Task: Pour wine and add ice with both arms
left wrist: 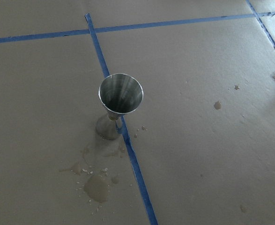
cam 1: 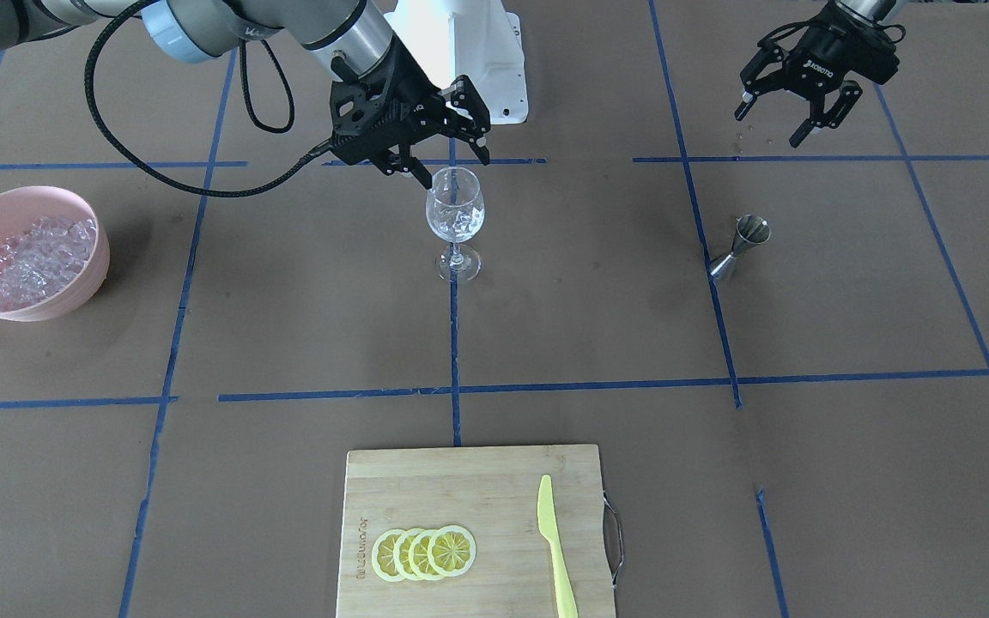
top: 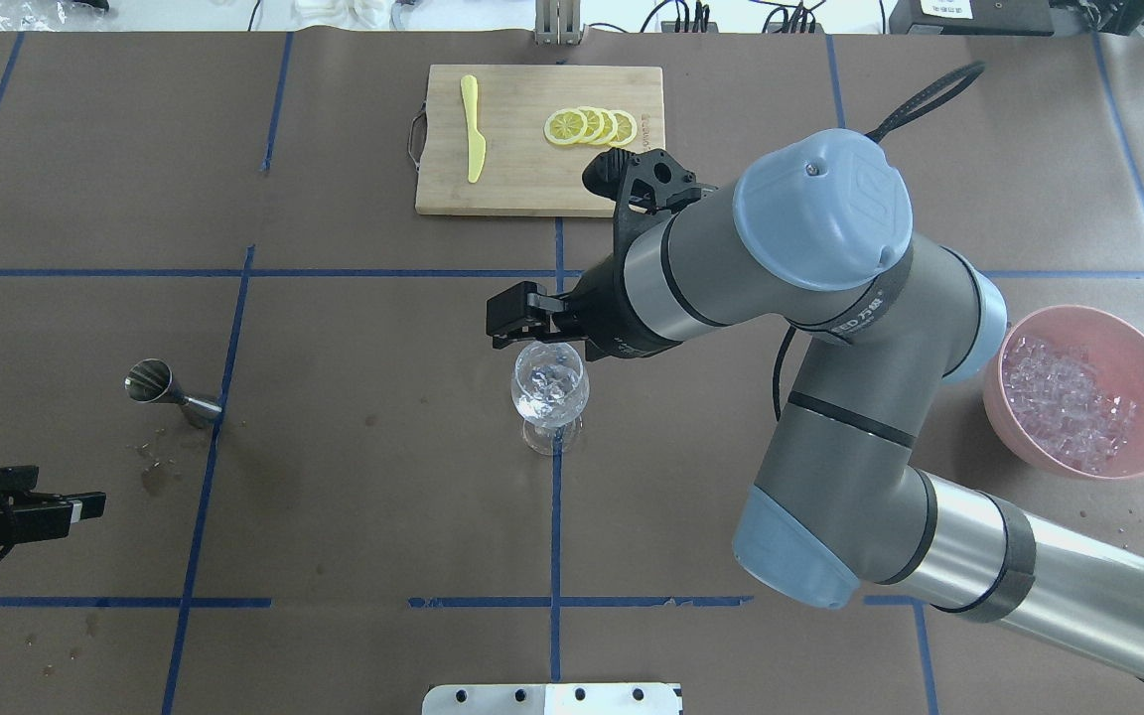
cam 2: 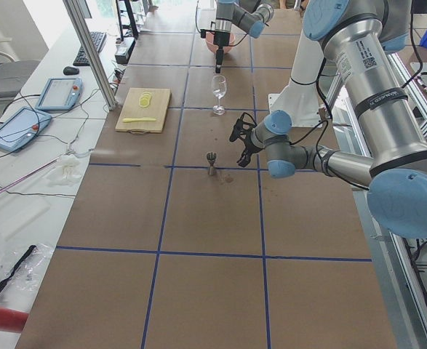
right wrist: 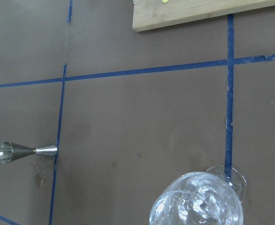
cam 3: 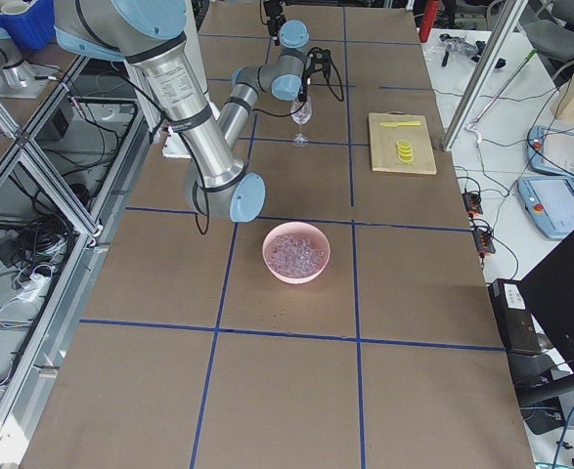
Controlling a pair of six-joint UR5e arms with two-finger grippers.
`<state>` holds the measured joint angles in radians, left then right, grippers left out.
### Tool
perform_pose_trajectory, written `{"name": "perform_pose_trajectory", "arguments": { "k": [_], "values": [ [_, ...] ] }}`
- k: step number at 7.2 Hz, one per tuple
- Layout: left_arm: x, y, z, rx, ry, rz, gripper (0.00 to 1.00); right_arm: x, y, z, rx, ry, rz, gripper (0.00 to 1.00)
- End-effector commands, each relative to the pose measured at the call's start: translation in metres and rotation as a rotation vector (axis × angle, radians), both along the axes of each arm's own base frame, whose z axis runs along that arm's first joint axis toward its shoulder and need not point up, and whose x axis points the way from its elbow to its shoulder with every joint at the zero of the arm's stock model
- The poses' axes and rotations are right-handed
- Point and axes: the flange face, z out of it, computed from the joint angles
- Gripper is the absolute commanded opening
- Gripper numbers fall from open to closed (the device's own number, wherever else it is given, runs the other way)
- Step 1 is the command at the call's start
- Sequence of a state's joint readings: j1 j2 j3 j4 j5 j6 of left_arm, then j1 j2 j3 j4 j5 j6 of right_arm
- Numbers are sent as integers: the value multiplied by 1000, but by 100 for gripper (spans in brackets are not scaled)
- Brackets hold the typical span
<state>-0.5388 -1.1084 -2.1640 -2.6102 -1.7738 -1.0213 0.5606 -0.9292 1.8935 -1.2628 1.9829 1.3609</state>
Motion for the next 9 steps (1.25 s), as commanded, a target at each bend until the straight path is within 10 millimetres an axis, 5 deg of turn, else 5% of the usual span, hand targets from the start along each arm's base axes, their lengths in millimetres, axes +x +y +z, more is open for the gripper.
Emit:
{"name": "perform_pose_trajectory", "arguments": {
  "k": [1, 5, 7, 9],
  "values": [
    [-16, -47, -13, 54, -64, -10, 100, 17, -4, -4, 7, -14, 22, 100],
    [-51, -157, -63, 137, -147, -40, 100, 108, -64, 25, -7, 5, 137, 100],
    [-64, -224, -81, 63, -223, -96, 100, 164, -100, 63, 42, 71, 176, 100],
    [-114, -267, -59, 61, -259, -114, 100, 198, -131, 113, 46, 210, 182, 100]
  ]
}}
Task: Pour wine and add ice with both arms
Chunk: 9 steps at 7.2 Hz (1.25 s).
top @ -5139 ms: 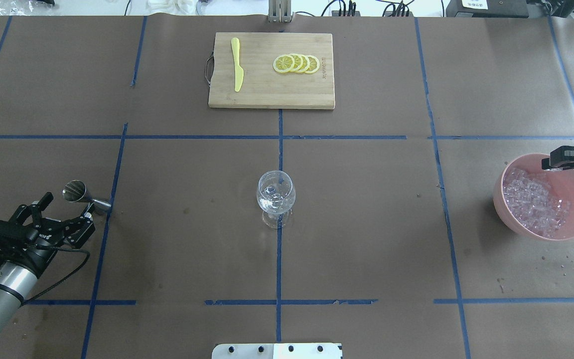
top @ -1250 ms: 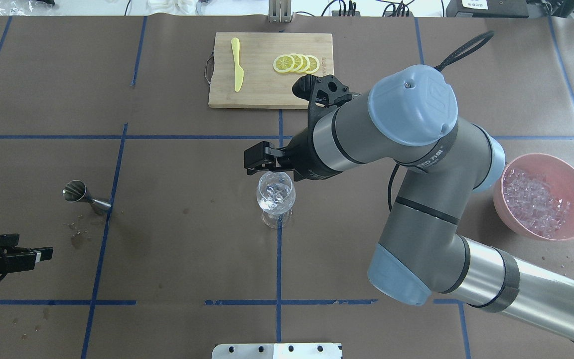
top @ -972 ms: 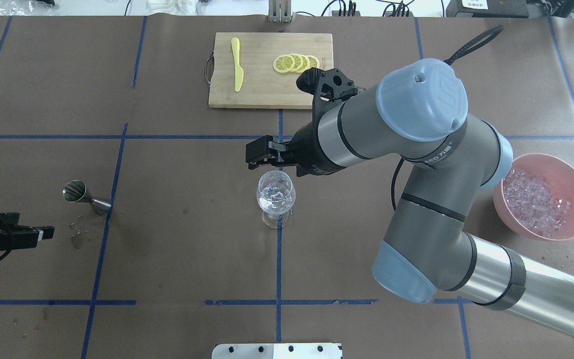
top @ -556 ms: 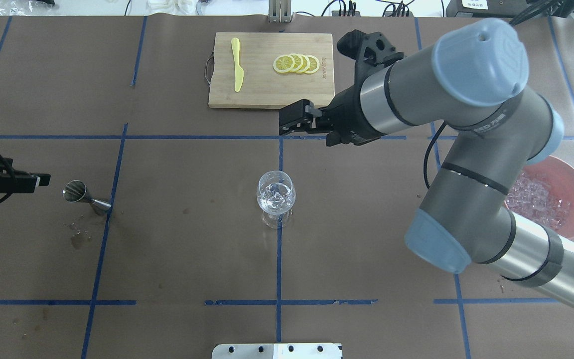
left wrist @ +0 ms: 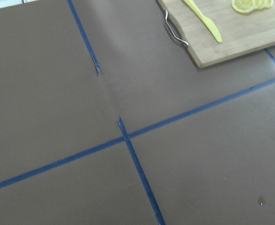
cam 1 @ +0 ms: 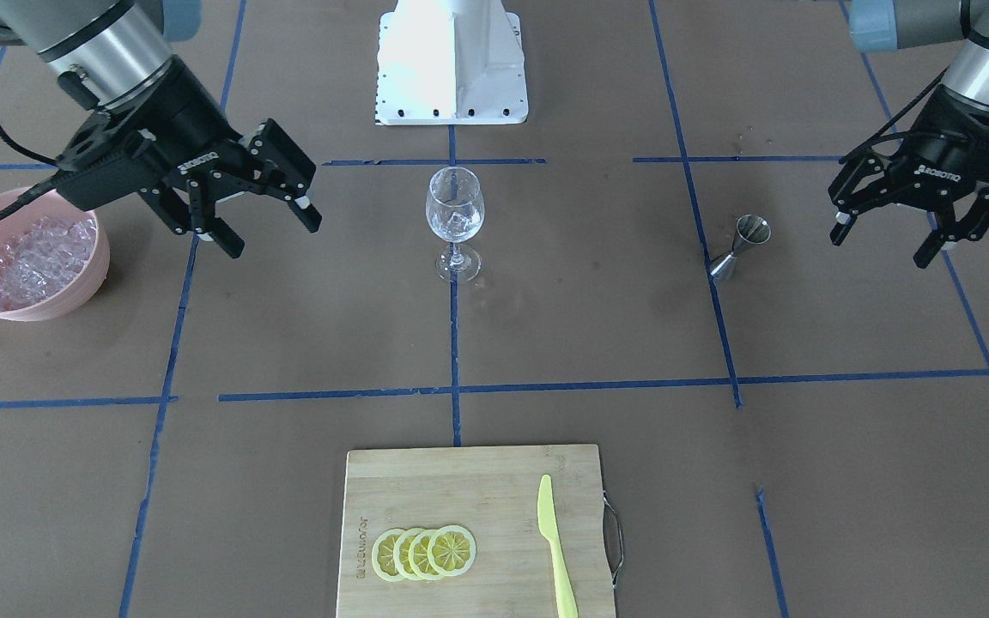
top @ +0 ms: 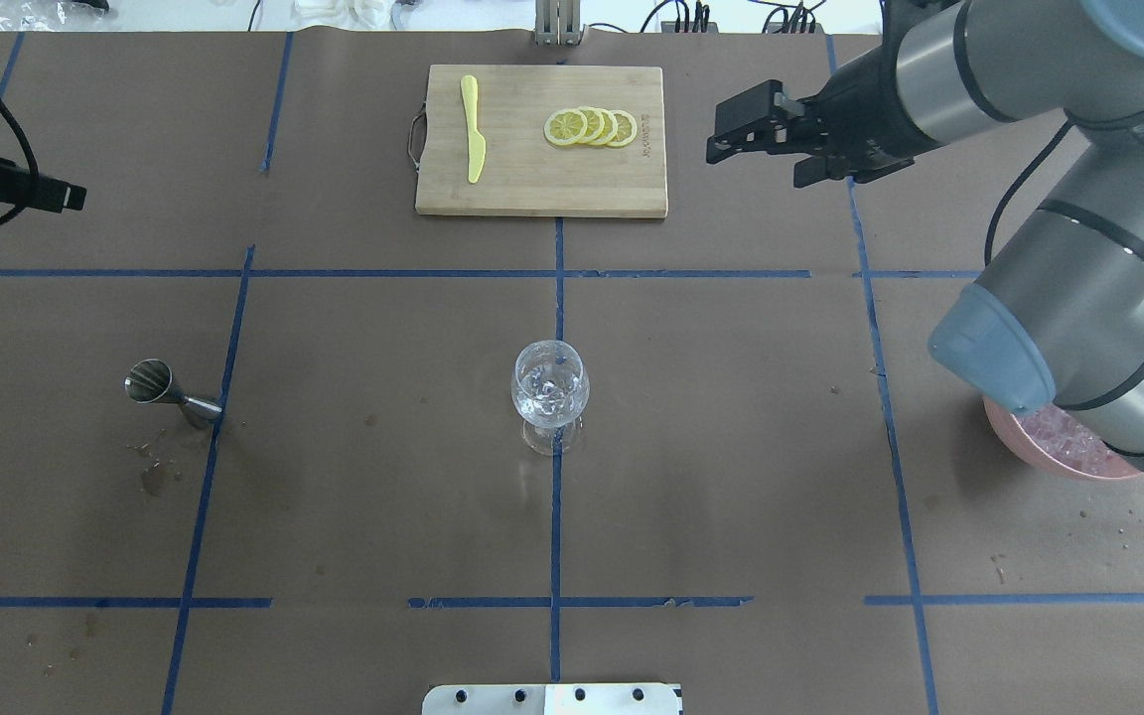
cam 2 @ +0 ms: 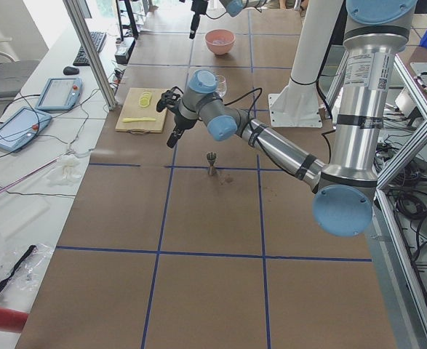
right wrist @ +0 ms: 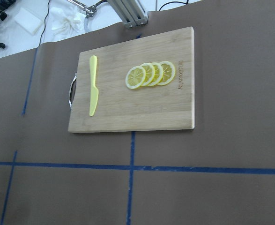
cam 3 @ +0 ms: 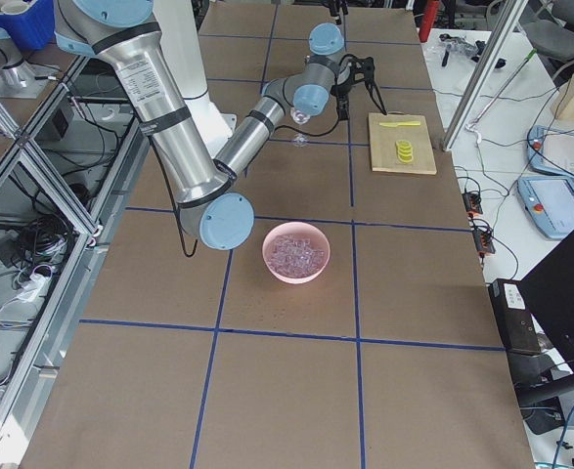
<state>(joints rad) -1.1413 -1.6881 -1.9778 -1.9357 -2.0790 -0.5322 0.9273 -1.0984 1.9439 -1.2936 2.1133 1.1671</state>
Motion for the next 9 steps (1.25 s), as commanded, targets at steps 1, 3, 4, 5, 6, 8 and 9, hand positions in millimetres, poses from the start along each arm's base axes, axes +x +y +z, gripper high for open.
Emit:
{"name": "perform_pose_trajectory", "arguments": {
  "k": [1, 3, 4, 5, 6, 8, 9],
  "values": [
    [-52, -37, 38, -69, -11, -17, 100, 46, -30, 63, 18, 215, -36, 100],
    [-104, -54, 87, -107, -59, -7, 100, 102, -53, 136, 58, 442, -182, 100],
    [-128, -54, 104, -132, -49, 45, 100, 136, -67, 179, 37, 449, -233, 100],
    [-140, -52, 118, -124, -81, 86, 100, 176, -85, 223, 31, 413, -296, 100],
    [-147, -41, 137, -112, -110, 124, 100, 219, -95, 263, 11, 376, -312, 100],
    [-149, -5, 216, -252, -123, 154, 100, 271, -72, 327, -27, 328, -325, 100],
    [-150, -1, 233, -334, -77, 168, 100, 286, -58, 348, -41, 328, -321, 100]
  ]
}}
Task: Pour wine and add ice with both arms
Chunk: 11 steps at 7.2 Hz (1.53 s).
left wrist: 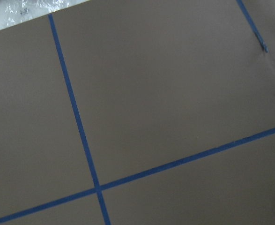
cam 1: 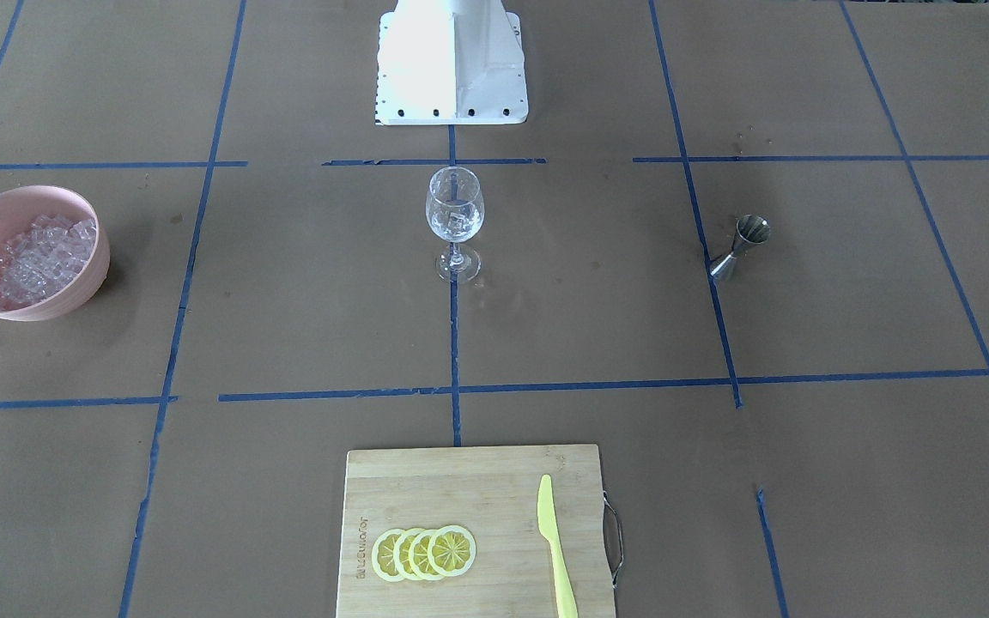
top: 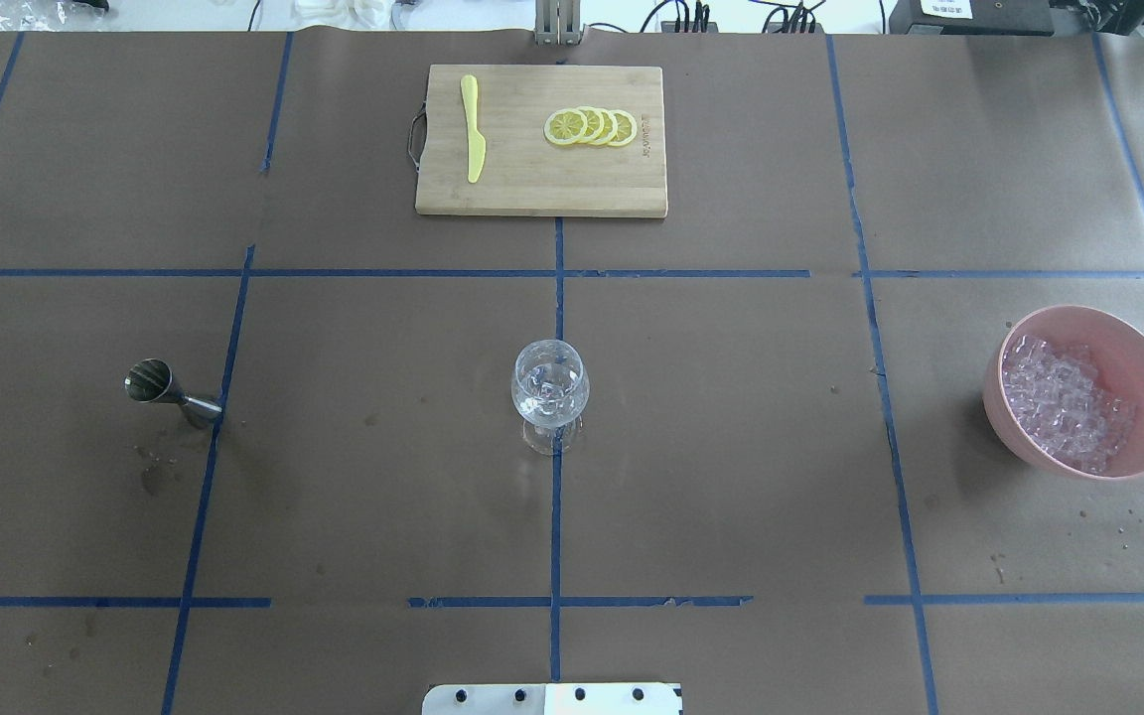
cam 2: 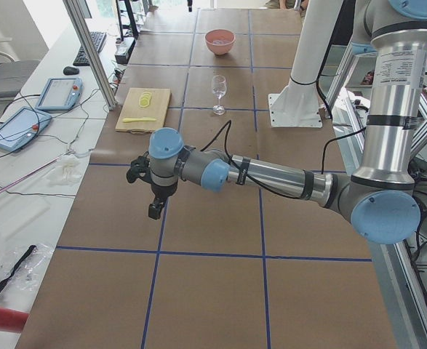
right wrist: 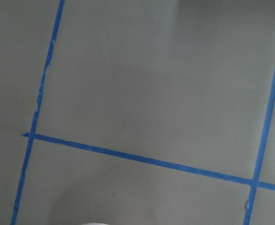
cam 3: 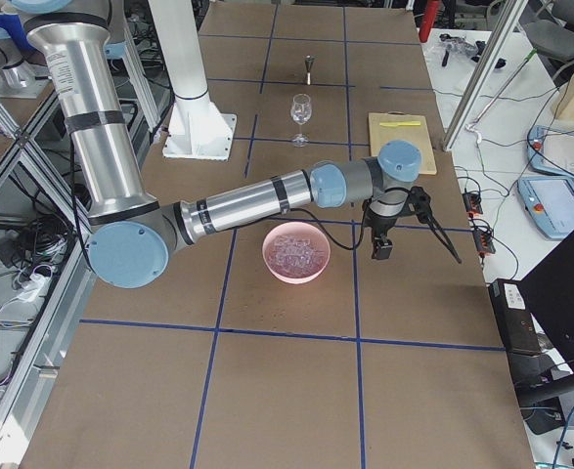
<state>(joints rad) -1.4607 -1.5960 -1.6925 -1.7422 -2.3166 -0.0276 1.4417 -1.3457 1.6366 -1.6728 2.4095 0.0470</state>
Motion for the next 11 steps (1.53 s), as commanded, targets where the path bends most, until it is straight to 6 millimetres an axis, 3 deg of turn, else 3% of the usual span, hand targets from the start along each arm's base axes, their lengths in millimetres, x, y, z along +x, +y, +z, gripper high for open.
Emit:
{"name": "perform_pose_trajectory", "arguments": {
  "k": [1, 2, 3, 7, 10, 11],
  "values": [
    [-6, 14, 31, -123, 47, 3, 100, 28, 34, 59, -41, 11, 7, 100],
    [-12, 14, 33, -128, 46, -8, 100, 29, 25, 65, -10, 35, 15, 100],
    [-21, 14, 32, -130, 47, -26, 100, 31, 29, 81, -11, 53, 19, 100],
    [-54, 18, 36, -182, 44, -92, 100, 33, 39, 118, -132, 60, 63, 100],
    [-54, 18, 38, -186, 40, -92, 100, 101, 59, 130, -150, 27, 178, 100],
    [-54, 19, 38, -192, 40, -93, 100, 106, 66, 136, -164, 19, 188, 100]
  ]
}}
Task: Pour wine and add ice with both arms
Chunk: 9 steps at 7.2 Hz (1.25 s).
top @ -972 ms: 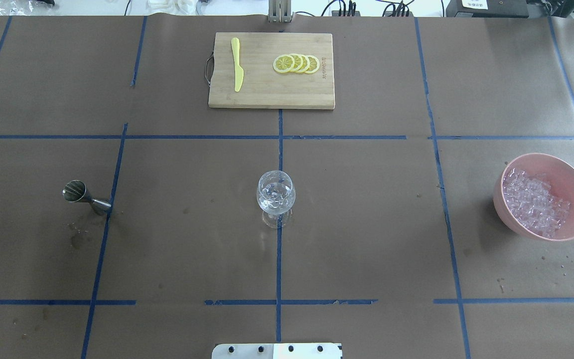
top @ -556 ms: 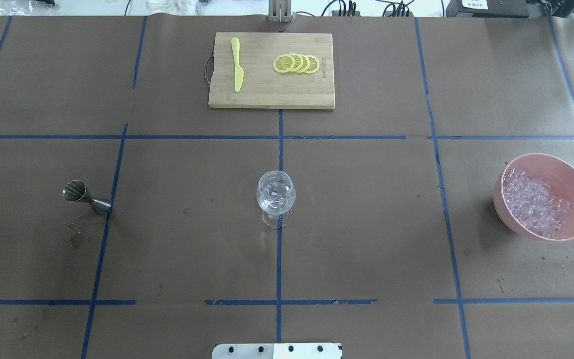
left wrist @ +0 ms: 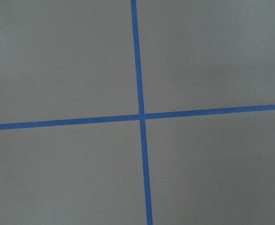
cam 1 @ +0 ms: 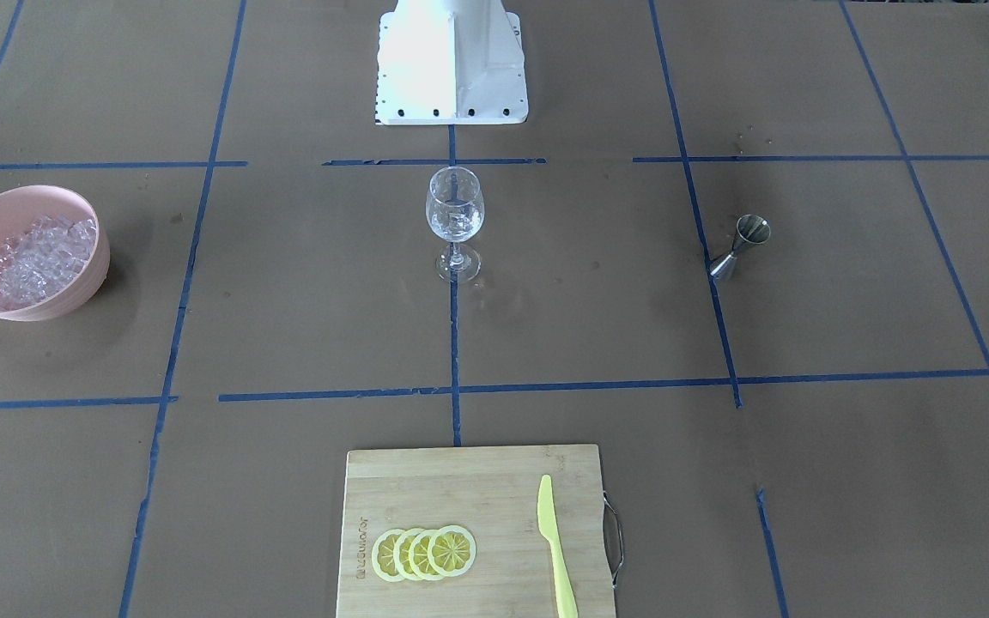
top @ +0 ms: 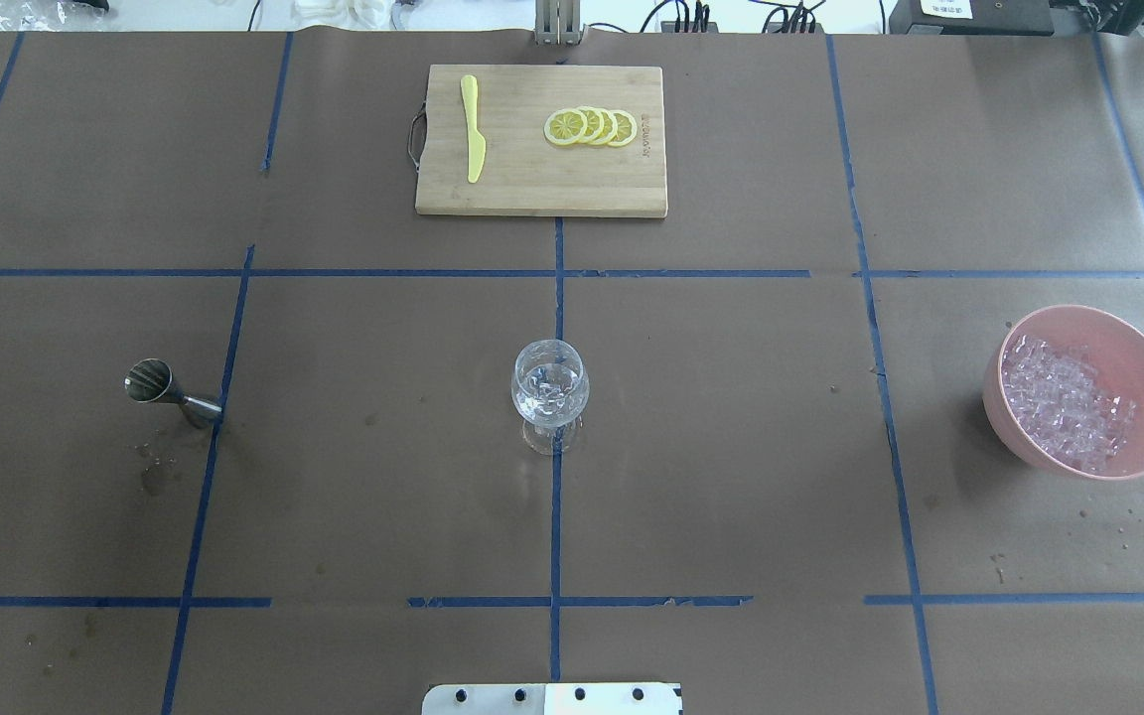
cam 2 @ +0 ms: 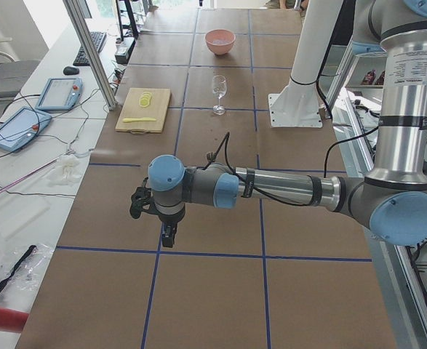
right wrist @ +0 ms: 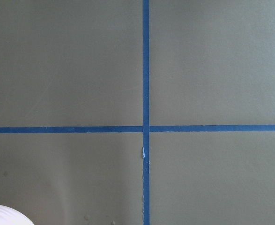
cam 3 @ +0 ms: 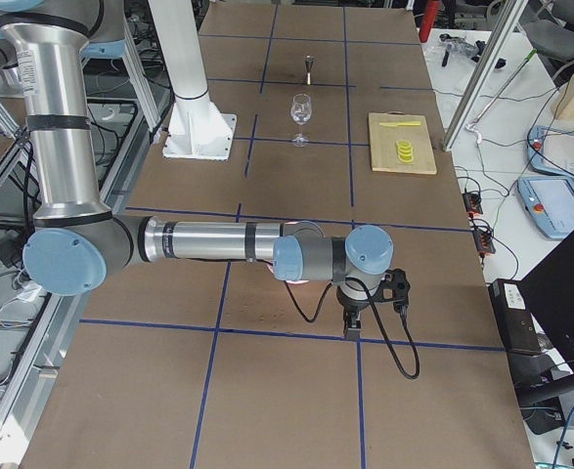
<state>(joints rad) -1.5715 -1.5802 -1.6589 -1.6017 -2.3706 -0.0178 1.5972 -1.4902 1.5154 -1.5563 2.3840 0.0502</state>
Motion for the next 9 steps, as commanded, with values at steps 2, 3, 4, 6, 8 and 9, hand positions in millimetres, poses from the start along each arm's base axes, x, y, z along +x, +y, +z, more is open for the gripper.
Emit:
{"name": "perform_pose_trajectory", "arguments": {
  "k": [2, 3, 4, 6, 8, 9],
  "values": [
    [-1, 3, 6, -17, -1, -3, 100, 16, 18, 13, -24, -13, 33, 100],
    [-2, 10, 11, -28, -1, -4, 100, 16, 21, 16, -30, -13, 33, 100],
    [-2, 10, 12, -32, 0, -5, 100, 16, 21, 16, -31, -12, 34, 100],
    [-2, 12, 19, -69, 1, -15, 100, 16, 21, 16, -38, -14, 41, 100],
    [-2, 18, 24, -85, 1, -15, 100, 16, 21, 16, -39, -12, 42, 100],
    [-2, 20, 26, -88, 1, -15, 100, 16, 21, 16, -40, -9, 43, 100]
  ]
}}
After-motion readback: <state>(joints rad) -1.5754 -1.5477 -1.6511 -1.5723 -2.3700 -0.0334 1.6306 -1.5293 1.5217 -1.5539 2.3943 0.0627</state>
